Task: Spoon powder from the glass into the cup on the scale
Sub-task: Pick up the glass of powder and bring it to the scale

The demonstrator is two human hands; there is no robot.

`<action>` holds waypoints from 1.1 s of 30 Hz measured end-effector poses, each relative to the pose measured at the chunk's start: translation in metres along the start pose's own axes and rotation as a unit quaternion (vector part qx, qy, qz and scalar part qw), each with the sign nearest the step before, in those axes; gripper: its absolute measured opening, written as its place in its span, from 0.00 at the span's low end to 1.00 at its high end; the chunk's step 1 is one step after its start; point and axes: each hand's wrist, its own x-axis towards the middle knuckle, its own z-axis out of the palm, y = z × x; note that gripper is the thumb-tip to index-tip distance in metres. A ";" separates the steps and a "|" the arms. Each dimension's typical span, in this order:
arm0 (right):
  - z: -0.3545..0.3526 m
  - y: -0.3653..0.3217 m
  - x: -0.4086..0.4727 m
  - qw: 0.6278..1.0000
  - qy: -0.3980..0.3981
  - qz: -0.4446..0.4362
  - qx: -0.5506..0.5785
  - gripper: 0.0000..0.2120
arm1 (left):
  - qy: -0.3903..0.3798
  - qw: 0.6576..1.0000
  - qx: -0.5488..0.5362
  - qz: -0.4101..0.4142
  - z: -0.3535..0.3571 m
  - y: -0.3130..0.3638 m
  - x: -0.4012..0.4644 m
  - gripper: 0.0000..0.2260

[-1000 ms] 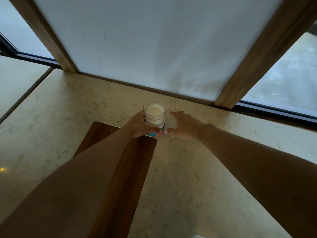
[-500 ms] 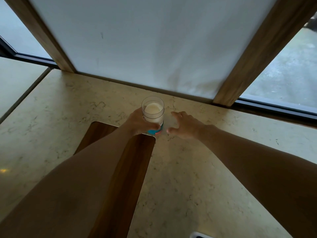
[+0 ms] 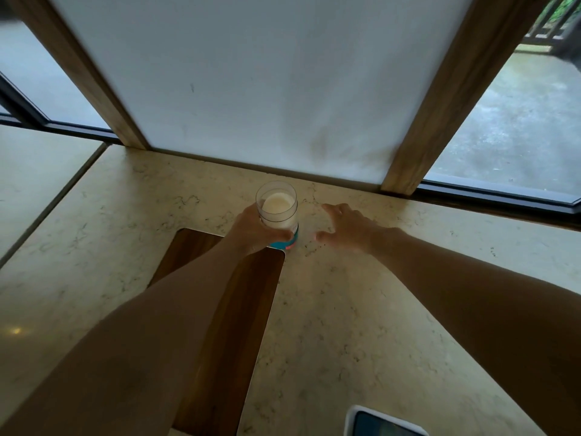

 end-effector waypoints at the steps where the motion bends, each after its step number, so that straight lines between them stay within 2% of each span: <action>1: -0.001 -0.001 -0.006 1.000 0.005 0.003 0.004 0.41 | -0.003 1.000 0.005 0.010 0.000 0.004 -0.005 0.36; 4: -0.005 -0.001 -0.026 1.000 0.018 0.003 0.022 0.39 | -0.003 0.999 0.024 0.034 0.002 0.014 -0.021 0.35; 8: -0.007 0.001 -0.063 0.998 0.019 0.005 0.060 0.39 | 0.020 0.999 0.018 0.028 0.012 0.026 -0.049 0.35; 18: 0.014 0.015 -0.149 0.993 0.013 0.022 0.116 0.41 | -0.004 0.994 0.080 0.077 0.034 0.064 -0.126 0.36; 25: 0.035 0.023 -0.202 0.987 0.024 0.036 0.155 0.42 | -0.003 0.996 0.083 0.038 0.047 0.073 -0.172 0.36; 33: 0.071 0.035 -0.265 0.981 0.032 0.056 0.182 0.39 | -0.020 0.991 0.122 0.046 0.064 0.071 -0.216 0.35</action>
